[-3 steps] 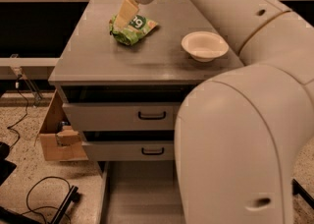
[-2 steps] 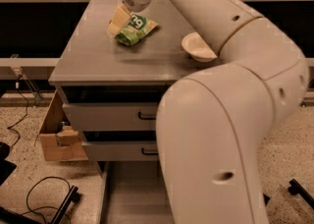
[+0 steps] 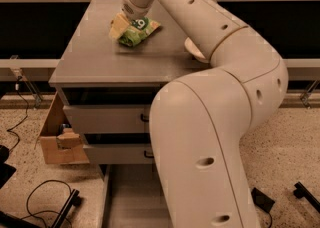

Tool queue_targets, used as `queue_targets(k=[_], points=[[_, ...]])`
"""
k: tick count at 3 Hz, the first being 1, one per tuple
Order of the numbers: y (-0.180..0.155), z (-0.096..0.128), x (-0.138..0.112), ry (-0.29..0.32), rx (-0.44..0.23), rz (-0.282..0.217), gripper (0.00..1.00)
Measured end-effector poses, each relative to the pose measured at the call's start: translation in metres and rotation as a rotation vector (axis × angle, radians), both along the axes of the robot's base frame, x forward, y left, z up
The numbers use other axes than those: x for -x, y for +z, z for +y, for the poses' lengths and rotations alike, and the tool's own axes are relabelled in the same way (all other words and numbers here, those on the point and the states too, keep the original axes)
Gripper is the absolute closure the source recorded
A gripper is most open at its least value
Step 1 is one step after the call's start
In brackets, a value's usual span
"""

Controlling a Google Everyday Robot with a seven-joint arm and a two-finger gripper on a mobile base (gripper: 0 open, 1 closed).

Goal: Place green rice chip bag into bottom drawer

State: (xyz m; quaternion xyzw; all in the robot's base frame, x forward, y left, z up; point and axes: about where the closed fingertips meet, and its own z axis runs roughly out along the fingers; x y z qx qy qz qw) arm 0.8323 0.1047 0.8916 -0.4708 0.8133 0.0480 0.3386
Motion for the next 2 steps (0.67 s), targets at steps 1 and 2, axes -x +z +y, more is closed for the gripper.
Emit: queue_targets(k=[1, 2], points=[[-0.0039, 0.0065, -0.0036, 0.021, -0.029, -0.005, 0.41], [-0.0055, 0.0143, -0.0043, 0.045, -0.049, -0.007, 0.64]])
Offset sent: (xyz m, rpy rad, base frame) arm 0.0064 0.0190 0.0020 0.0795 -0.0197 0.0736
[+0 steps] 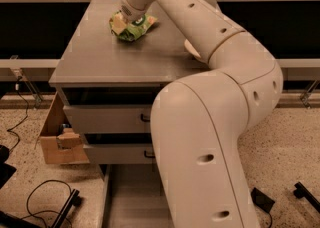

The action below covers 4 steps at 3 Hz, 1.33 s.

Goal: Place green rice chip bag into bottom drawer

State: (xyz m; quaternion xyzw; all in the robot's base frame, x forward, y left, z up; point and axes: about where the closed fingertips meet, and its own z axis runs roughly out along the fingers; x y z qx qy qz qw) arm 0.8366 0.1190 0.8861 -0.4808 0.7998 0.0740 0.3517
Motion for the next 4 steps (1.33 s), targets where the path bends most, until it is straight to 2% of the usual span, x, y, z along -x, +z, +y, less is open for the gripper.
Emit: queue_targets(k=[1, 2, 3, 4], points=[[-0.004, 0.002, 0.000, 0.003, 0.002, 0.005, 0.88], [-0.007, 0.004, 0.000, 0.005, 0.003, 0.009, 1.00], [-0.007, -0.001, -0.005, -0.006, 0.016, -0.009, 1.00], [0.022, -0.034, -0.015, -0.021, 0.015, -0.073, 1.00]])
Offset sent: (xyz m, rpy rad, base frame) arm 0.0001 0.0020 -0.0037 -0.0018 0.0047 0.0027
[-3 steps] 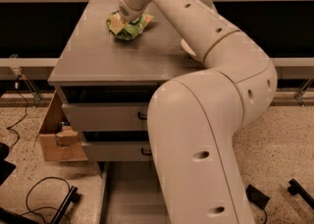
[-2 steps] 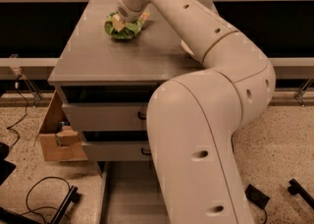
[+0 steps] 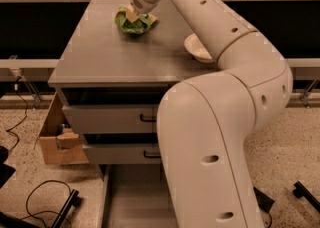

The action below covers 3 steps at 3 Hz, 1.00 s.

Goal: Place green rice chip bag into bottom drawer

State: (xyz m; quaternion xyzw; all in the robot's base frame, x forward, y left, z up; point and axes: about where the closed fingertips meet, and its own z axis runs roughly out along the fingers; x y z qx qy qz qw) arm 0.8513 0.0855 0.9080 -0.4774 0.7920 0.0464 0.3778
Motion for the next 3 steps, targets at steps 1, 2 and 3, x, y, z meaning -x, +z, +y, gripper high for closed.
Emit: queue_targets(k=[1, 2, 3], points=[[0.046, -0.052, 0.005, -0.017, -0.019, -0.071, 1.00], [0.084, -0.105, 0.030, -0.013, -0.075, -0.116, 1.00], [0.116, -0.152, 0.082, -0.007, -0.173, -0.153, 1.00]])
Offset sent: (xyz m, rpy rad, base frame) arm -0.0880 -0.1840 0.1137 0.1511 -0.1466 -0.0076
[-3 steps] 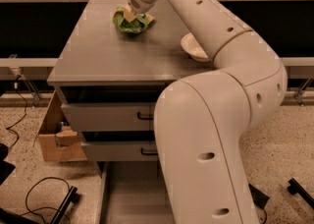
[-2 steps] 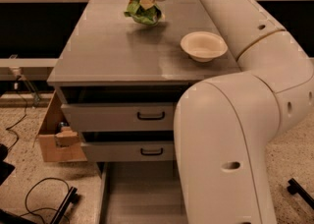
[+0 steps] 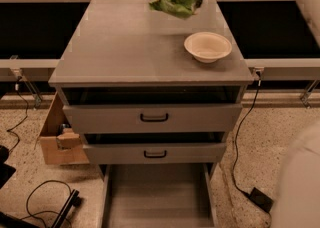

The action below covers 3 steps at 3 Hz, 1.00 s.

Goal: Place green rice chip bag into bottom drawer

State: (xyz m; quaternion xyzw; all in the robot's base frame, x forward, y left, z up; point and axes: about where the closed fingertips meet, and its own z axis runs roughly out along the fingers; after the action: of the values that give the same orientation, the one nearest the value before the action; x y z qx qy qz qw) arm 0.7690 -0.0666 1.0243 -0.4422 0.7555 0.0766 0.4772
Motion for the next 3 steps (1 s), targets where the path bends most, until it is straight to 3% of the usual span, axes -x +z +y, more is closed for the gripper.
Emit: queue_targets(k=[1, 2, 3], points=[[0.057, -0.010, 0.074, 0.007, -0.124, -0.092, 1.00], [0.097, -0.001, 0.151, 0.016, -0.192, -0.148, 1.00], [0.073, 0.004, 0.223, 0.034, -0.224, -0.076, 1.00]])
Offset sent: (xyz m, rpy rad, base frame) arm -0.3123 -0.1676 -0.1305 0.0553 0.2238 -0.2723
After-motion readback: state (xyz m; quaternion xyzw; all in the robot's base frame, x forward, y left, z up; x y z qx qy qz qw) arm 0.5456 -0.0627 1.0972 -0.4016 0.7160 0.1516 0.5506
